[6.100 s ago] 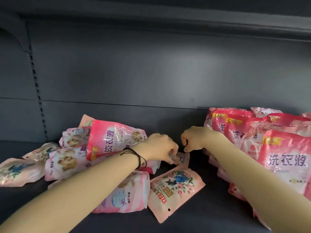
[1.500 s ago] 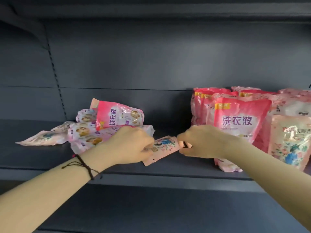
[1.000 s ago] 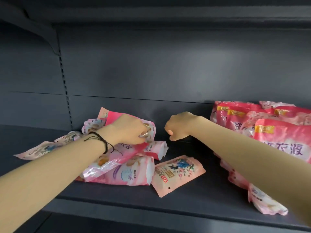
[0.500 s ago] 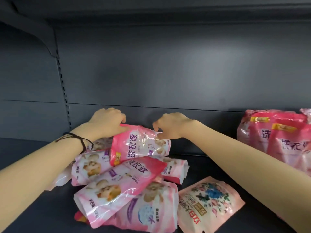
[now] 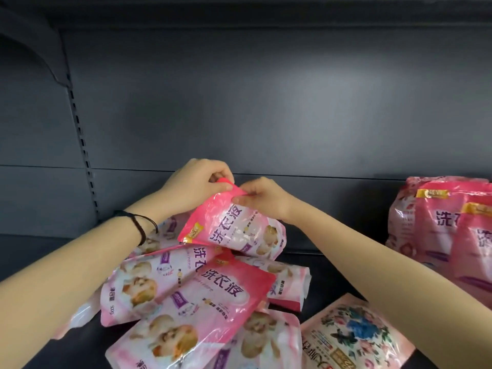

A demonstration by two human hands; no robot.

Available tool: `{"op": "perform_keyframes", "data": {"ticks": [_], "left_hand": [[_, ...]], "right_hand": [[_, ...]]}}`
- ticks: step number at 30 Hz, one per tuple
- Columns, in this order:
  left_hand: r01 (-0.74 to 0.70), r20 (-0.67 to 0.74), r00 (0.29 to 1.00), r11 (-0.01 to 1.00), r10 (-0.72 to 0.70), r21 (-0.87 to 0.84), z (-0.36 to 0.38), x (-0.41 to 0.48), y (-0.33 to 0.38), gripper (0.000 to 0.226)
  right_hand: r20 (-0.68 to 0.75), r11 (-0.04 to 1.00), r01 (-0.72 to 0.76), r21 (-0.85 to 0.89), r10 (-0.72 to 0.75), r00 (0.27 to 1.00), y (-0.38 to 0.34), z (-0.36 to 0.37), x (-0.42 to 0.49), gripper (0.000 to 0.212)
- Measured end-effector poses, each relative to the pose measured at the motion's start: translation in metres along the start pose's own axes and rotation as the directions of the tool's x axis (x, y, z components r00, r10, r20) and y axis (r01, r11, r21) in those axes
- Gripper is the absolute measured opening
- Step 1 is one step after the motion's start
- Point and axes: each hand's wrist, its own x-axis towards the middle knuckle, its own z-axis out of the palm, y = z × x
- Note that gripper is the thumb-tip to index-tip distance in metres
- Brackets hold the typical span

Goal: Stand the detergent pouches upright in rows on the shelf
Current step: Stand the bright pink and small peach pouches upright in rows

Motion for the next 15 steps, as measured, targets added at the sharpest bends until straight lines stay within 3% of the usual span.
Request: {"op": "perform_keyframes", "data": {"ticks": [3,7,10,15], "left_hand": [[0.094,-0.082,0.990,0.973,-0.114,-0.208,0.007,0.008,0.005,0.021],[0.277,-0.003,0.953,0.877,-0.302,-0.391,0.023,0.018,0.005,0.027],[0.325,0.068,0.941,0.823,-0.333,-0.467,0.049,0.028,0.017,0.016],[0.347,0.170,0.937,0.744,-0.306,-0.572,0.090,0.054,0.054,0.008]], "right_hand": [[-0.140,0.962,-0.094,0.256,0.133,0.981,0.013,-0.015,-0.011,0.026],[-0.268,0.738,-0.117,0.665,0.382,0.884,0.035,-0.041,-0.030,0.017],[-0.284,0.631,-0.087,0.771,0.463,0.839,0.055,-0.053,-0.041,0.018],[-0.319,0.470,-0.040,0.882,0.656,0.684,0.091,-0.067,-0.060,0.018]]}}
